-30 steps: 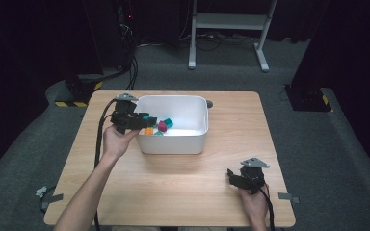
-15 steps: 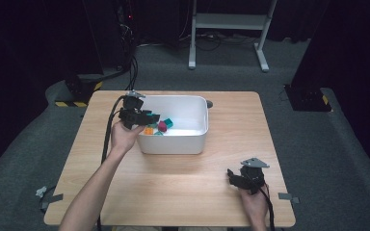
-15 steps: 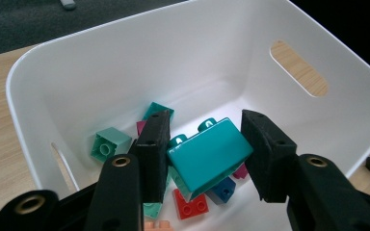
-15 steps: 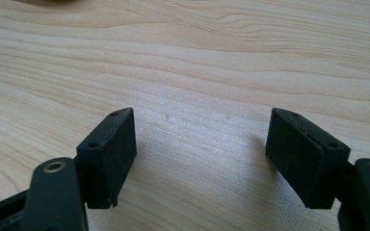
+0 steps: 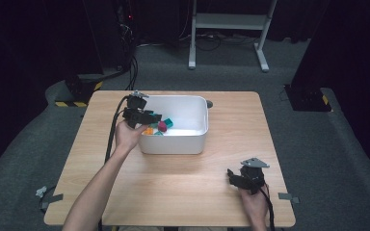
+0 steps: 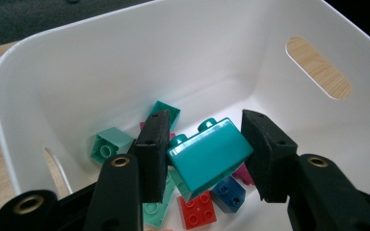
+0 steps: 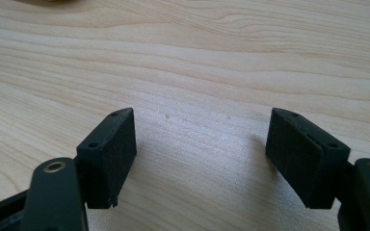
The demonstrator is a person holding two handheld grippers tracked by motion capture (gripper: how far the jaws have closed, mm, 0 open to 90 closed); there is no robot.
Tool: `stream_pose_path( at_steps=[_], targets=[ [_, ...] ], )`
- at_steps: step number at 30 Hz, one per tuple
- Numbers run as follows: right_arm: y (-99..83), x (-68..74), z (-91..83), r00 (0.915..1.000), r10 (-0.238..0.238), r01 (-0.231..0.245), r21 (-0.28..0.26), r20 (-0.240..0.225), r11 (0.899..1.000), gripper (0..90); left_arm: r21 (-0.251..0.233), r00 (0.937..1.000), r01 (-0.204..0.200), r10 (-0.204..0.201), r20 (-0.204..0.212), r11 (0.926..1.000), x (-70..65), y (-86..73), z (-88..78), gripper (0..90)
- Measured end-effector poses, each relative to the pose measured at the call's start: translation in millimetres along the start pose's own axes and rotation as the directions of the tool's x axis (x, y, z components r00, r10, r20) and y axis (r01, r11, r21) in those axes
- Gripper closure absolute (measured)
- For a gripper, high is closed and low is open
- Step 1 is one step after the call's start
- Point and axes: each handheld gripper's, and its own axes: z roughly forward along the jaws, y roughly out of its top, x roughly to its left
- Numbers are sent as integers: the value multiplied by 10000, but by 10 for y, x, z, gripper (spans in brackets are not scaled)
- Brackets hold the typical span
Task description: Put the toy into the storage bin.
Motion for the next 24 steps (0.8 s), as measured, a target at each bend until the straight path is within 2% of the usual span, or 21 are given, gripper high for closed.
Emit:
stream_pose_path(
  at_steps=[10,12,15,18,20,23,24],
  targets=[
    [0,-1,0,10000,3,-3,-5,-4,10000,263,176,9999,-153,152,39,9997,-30,-13,60,531],
    [0,-1,0,10000,2,-2,-4,-3,10000,263,155,9998,-160,158,123,9998,-44,-16,59,488],
    [0,-1,0,10000,4,-4,-3,-7,10000,262,-80,9993,-386,386,5,9992,-91,-35,-4,431],
    [0,-1,0,10000,3,-3,-6,-7,10000,262,-507,9992,-395,400,84,9979,-123,-102,-130,405],
    [0,-1,0,10000,0,0,-5,-6,10000,262,-990,9991,-394,410,142,9943,-142,-194,-268,389],
    [0,-1,0,10000,4,-4,-3,-6,10000,262,-1572,9983,-579,590,24,9859,-186,-396,-506,378],
    [0,0,0,10000,5,-5,-3,-4,10000,262,-1826,9980,-614,625,0,9813,-202,-512,-612,378]
  ],
)
